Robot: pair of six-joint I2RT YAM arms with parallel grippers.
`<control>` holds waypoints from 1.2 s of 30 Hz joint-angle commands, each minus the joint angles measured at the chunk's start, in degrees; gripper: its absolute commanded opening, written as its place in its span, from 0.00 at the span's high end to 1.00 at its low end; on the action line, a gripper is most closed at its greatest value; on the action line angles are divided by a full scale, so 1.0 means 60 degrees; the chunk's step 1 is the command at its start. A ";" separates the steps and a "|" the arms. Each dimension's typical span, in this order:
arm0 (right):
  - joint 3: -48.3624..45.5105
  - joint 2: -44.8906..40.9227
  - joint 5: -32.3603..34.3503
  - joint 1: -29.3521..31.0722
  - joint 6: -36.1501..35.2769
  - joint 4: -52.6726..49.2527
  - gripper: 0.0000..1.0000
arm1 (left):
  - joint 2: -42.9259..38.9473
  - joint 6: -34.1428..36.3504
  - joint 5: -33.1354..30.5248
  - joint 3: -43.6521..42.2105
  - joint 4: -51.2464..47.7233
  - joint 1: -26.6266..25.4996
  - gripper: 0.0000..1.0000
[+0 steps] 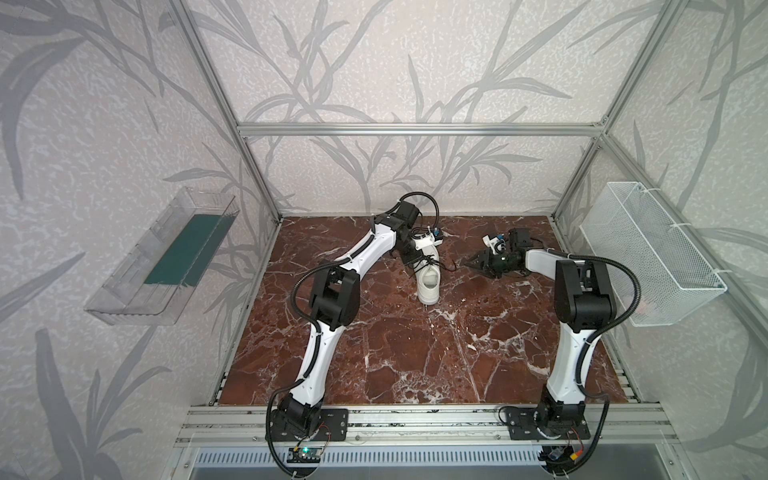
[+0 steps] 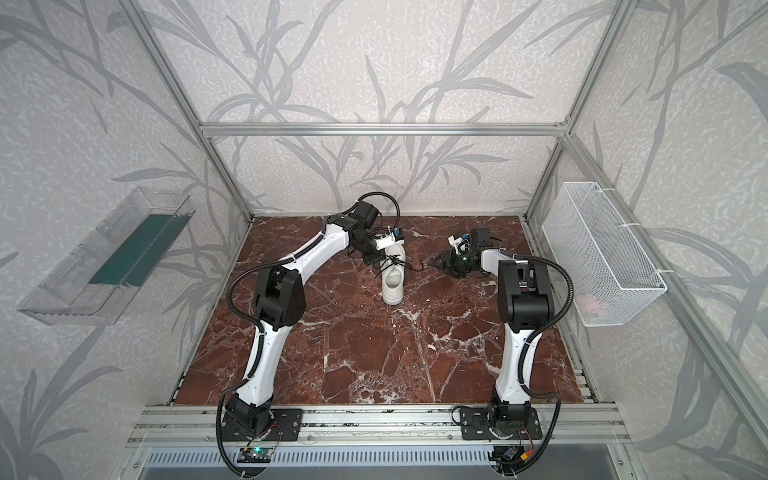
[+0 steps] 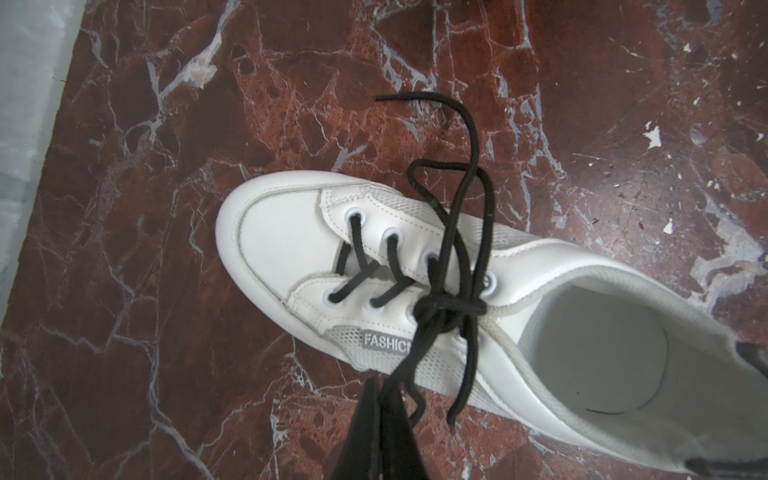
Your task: Tie the shoes
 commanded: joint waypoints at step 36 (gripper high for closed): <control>0.2288 0.0785 -0.0593 0.1561 -0.1103 -0.1096 0.61 | 0.0322 -0.0237 0.0486 0.0477 -0.0272 0.0116 1.00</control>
